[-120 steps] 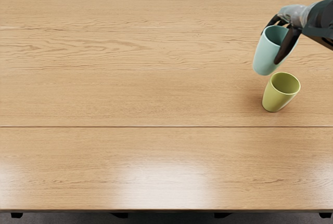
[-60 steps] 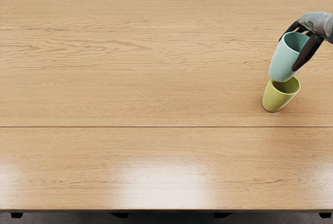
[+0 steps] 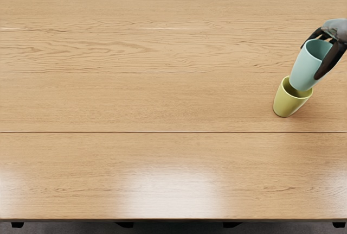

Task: Pick up cup and place in cup with right hand

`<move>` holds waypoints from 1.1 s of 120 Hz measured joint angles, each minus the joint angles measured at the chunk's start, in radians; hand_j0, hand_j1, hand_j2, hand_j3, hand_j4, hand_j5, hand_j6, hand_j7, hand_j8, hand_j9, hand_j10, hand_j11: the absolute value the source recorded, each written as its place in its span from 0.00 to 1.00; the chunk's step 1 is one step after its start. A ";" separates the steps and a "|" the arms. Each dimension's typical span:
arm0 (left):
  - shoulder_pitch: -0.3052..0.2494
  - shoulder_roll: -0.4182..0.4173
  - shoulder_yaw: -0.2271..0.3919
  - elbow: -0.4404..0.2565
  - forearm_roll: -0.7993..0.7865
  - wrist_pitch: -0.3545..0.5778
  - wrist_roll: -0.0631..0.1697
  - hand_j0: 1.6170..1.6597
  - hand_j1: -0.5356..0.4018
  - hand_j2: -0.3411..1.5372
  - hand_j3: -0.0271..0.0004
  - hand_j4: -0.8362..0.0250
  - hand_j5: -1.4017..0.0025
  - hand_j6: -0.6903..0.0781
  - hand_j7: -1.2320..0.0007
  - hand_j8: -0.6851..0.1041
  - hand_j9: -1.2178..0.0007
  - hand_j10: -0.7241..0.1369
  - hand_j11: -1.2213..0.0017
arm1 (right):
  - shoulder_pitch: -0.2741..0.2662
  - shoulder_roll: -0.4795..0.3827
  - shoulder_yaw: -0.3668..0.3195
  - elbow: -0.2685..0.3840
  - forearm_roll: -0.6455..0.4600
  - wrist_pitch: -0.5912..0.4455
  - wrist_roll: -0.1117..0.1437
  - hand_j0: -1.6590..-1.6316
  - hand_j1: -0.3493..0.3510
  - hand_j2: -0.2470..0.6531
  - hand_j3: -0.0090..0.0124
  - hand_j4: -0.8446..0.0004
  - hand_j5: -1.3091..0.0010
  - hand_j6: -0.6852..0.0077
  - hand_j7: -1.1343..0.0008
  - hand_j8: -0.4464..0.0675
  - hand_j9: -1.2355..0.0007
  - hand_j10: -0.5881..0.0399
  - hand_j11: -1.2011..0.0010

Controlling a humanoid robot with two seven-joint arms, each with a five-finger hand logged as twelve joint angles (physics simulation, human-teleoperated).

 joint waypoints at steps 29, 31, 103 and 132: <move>0.004 0.000 0.002 0.000 0.000 0.000 0.000 0.96 0.94 0.18 0.99 0.97 1.00 0.90 1.00 0.87 1.00 0.84 1.00 | -0.023 0.004 0.003 -0.002 -0.010 -0.003 0.000 0.17 0.63 0.24 0.40 0.48 0.56 0.61 0.50 0.26 0.53 0.25 0.52; 0.004 0.000 0.002 0.000 0.000 0.000 0.000 0.96 0.94 0.18 0.99 0.97 1.00 0.90 1.00 0.87 1.00 0.84 1.00 | -0.026 0.004 0.004 -0.002 -0.011 -0.004 0.000 0.17 0.63 0.24 0.40 0.48 0.56 0.61 0.50 0.26 0.53 0.25 0.52; 0.010 0.000 0.002 0.000 0.000 0.000 0.000 0.96 0.94 0.18 0.99 0.97 1.00 0.90 1.00 0.87 1.00 0.84 1.00 | -0.054 0.009 0.011 -0.006 -0.026 -0.011 0.000 0.16 0.63 0.25 0.40 0.49 0.56 0.61 0.50 0.26 0.54 0.26 0.52; 0.010 0.000 0.002 0.000 0.000 0.000 0.000 0.96 0.94 0.18 0.99 0.97 1.00 0.90 1.00 0.87 1.00 0.84 1.00 | -0.069 0.031 0.013 -0.022 -0.030 -0.016 0.000 0.16 0.64 0.25 0.41 0.49 0.56 0.62 0.50 0.27 0.53 0.26 0.52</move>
